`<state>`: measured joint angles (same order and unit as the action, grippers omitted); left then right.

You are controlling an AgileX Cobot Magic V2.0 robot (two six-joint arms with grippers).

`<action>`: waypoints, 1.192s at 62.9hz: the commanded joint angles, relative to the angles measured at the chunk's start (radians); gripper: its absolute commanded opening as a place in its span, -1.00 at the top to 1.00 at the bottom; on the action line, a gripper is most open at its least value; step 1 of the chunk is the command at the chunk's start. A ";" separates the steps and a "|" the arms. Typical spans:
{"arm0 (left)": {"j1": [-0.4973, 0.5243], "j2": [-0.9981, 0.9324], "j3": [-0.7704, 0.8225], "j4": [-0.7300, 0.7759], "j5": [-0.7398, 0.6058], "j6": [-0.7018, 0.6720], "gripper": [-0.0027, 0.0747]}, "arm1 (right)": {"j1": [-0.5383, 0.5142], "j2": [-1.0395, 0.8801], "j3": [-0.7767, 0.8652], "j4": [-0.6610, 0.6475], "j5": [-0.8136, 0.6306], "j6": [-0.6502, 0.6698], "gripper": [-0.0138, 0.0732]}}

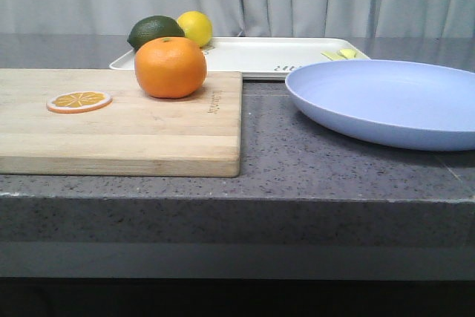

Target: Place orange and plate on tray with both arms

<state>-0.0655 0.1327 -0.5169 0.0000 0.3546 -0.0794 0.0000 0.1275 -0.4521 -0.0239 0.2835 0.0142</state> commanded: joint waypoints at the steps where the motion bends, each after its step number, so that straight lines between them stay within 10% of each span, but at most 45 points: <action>1: 0.003 0.093 -0.105 0.009 0.023 0.003 0.98 | -0.003 0.090 -0.098 0.007 -0.002 -0.002 0.84; 45: 0.003 0.375 -0.166 0.000 0.110 0.003 0.93 | -0.003 0.451 -0.179 0.007 0.227 -0.002 0.67; 61: 0.003 0.386 -0.166 0.014 0.110 0.003 -0.18 | -0.003 0.455 -0.179 0.007 0.230 -0.002 -0.56; 75: 0.001 0.397 -0.166 0.000 0.105 0.003 -0.53 | -0.003 0.455 -0.179 0.007 0.267 -0.002 -0.75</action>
<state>-0.0655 0.5145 -0.6496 0.0139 0.5389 -0.0777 0.0000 0.5743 -0.5946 -0.0232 0.5959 0.0142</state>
